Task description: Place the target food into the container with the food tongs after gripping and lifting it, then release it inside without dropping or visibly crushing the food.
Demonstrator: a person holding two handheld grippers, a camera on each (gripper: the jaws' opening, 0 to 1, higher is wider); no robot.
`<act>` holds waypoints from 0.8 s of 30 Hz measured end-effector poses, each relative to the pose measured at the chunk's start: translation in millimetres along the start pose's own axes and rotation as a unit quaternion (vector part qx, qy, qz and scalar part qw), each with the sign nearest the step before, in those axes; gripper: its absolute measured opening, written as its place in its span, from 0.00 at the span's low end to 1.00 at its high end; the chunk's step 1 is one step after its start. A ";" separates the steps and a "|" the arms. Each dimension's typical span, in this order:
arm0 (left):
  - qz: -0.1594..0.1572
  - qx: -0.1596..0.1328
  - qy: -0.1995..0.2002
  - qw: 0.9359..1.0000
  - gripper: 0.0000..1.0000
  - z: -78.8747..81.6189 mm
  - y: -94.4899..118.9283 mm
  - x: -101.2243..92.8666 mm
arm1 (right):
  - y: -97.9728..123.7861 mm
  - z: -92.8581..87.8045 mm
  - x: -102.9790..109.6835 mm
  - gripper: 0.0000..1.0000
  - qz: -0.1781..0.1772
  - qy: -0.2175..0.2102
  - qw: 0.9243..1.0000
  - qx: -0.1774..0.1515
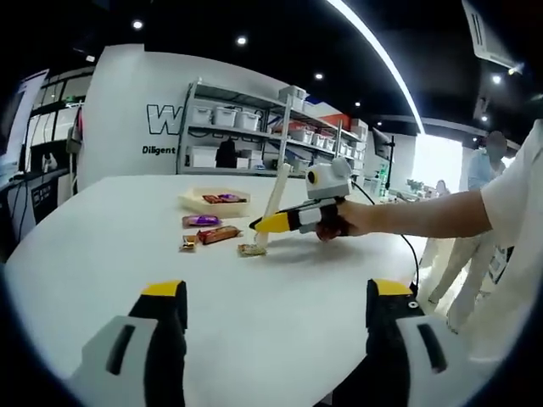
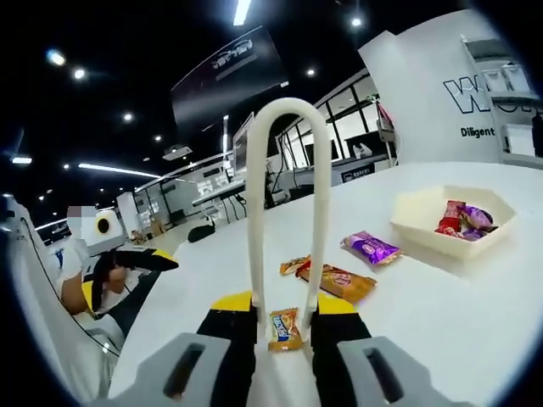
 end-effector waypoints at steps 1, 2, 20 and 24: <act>0.000 -0.001 0.001 1.000 0.86 -0.5 0.4 0.0 | -0.4 1.5 -0.7 0.16 -0.004 0.004 1.000 -0.004; 0.000 0.000 0.002 1.000 0.86 -0.9 0.9 0.2 | -1.0 2.1 -0.9 0.16 -0.005 0.006 1.000 -0.005; 0.008 -0.002 0.004 1.000 0.85 -1.3 6.9 3.2 | -16.0 -5.4 7.1 0.17 -0.001 0.080 0.997 0.011; 0.009 0.000 0.004 1.000 0.86 -1.7 7.1 3.3 | -16.3 -5.3 6.1 0.17 -0.002 0.087 0.996 0.013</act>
Point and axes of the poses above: the point that each gripper's makers call its tool centre point, and the gripper's own axes: y roughly backward along the fingers, x roughly to its left, z roughly out of its top, the point moved 6 cm from there along y, roughly backward along the fingers, and after that the axes turned 12 degrees about -z, right-handed, at the moved point
